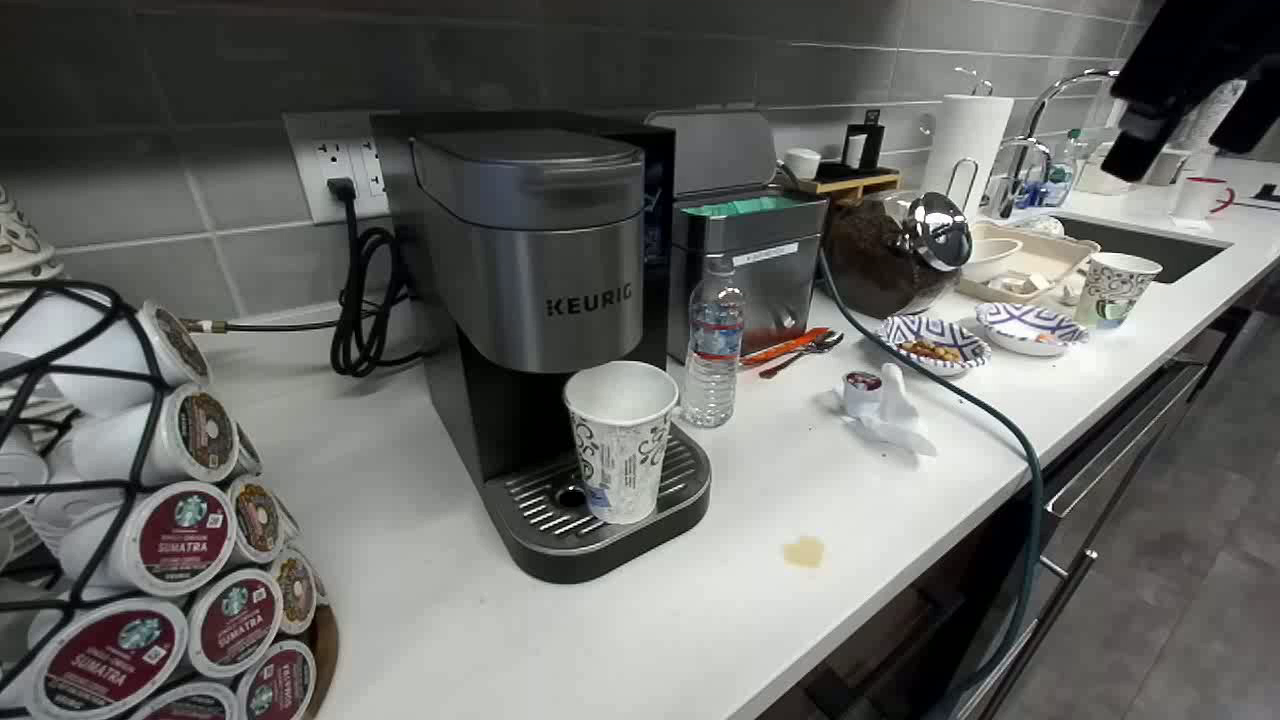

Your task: Move the coffee pod backwards

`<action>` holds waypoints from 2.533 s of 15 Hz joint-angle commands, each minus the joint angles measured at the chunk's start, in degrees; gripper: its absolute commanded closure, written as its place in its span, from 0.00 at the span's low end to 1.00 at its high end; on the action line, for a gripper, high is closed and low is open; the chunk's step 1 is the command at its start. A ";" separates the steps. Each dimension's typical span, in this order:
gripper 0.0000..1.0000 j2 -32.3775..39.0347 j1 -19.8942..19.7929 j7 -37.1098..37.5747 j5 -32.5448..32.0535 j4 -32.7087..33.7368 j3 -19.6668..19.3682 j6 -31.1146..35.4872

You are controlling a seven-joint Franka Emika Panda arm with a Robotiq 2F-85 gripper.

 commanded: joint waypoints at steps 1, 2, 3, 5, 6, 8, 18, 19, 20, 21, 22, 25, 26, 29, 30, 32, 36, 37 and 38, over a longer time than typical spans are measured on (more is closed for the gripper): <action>0.00 0.53 2.54 0.90 -1.12 0.16 -2.05 -0.26; 0.00 2.70 0.78 7.51 -3.07 1.71 -0.13 -1.92; 0.00 4.04 0.44 10.93 -3.62 2.77 0.29 -3.69; 0.00 7.66 0.59 18.26 -5.41 3.93 0.82 -4.09; 0.00 9.74 1.10 22.04 -6.01 4.52 1.23 -4.94; 0.00 13.05 2.72 28.81 -5.15 5.40 0.78 -5.88; 0.00 25.54 8.53 37.27 -2.20 11.17 -7.97 -5.59; 0.00 25.80 8.60 37.46 -2.09 11.58 -8.03 -5.81; 0.00 27.65 8.83 44.11 -0.35 12.89 -8.50 -6.00; 0.00 29.03 9.25 46.70 -0.08 13.19 -9.26 -4.72; 0.00 30.43 9.53 48.67 1.08 13.43 -10.00 -3.39; 0.00 36.32 9.77 45.50 5.14 15.99 -12.22 -0.03; 0.00 38.38 9.81 46.23 5.90 17.43 -13.10 0.39; 0.00 42.88 10.85 53.88 5.19 20.64 -16.43 5.47; 0.00 43.98 11.08 55.74 5.36 21.60 -17.44 7.19; 0.00 45.58 11.62 59.93 5.47 22.93 -19.33 10.13; 0.00 46.80 10.96 53.14 5.77 24.33 -19.63 6.62; 0.00 46.77 10.32 48.14 6.46 24.34 -19.11 5.60; 0.00 46.20 9.96 44.27 6.72 23.52 -19.09 6.72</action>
